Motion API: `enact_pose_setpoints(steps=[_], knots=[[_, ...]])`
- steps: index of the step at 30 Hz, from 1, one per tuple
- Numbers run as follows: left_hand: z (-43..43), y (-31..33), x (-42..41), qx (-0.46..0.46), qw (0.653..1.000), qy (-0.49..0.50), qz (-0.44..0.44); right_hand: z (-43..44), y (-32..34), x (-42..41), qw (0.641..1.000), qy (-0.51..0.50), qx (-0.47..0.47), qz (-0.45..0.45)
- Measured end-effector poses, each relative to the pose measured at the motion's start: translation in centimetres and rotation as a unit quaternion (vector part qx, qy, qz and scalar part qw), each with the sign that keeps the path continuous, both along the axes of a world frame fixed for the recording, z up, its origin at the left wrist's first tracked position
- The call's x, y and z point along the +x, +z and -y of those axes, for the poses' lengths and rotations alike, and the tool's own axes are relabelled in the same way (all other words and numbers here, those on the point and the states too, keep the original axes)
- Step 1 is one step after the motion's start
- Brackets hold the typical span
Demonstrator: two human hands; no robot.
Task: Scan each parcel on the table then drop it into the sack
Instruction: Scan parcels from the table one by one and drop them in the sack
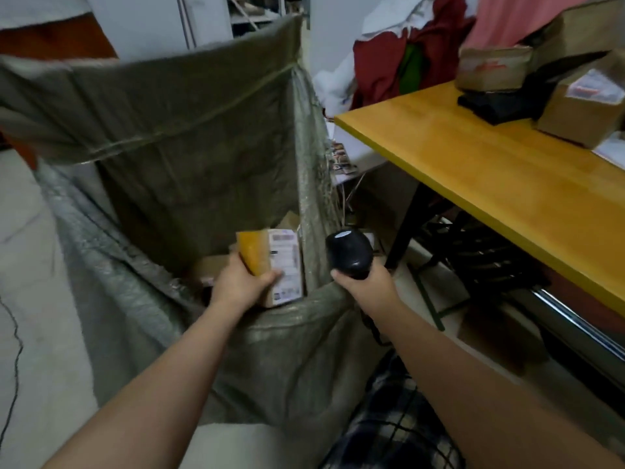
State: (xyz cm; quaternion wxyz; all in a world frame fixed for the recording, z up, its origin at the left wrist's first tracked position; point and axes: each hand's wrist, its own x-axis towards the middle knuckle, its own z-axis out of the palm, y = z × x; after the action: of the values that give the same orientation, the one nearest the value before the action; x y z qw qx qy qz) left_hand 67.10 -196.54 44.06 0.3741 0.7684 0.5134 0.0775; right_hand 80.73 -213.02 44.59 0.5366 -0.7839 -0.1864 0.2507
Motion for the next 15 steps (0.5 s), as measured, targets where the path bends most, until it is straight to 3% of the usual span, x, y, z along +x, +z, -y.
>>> enact_pose_setpoints(steps=[2, 5, 8, 15], knots=[[1.1, -1.0, 0.8, -0.077, 0.995, -0.063, -0.028, -0.3, -1.7, -0.1, 0.999, -0.049, -0.01, -0.022], [3.3, -2.0, 0.5, -0.106, 0.988, -0.106, -0.02, 0.1, -3.6, -0.7, 0.994, -0.066, -0.004, -0.082], [4.0, -1.9, -0.4, -0.07, 0.985, -0.142, -0.065, -0.1, -4.7, -1.4, 0.986, -0.116, 0.005, -0.118], [0.8, -0.7, -0.7, 0.126, 0.978, -0.106, -0.132, 4.7, -2.3, -2.5, 0.988, -0.153, -0.018, -0.026]])
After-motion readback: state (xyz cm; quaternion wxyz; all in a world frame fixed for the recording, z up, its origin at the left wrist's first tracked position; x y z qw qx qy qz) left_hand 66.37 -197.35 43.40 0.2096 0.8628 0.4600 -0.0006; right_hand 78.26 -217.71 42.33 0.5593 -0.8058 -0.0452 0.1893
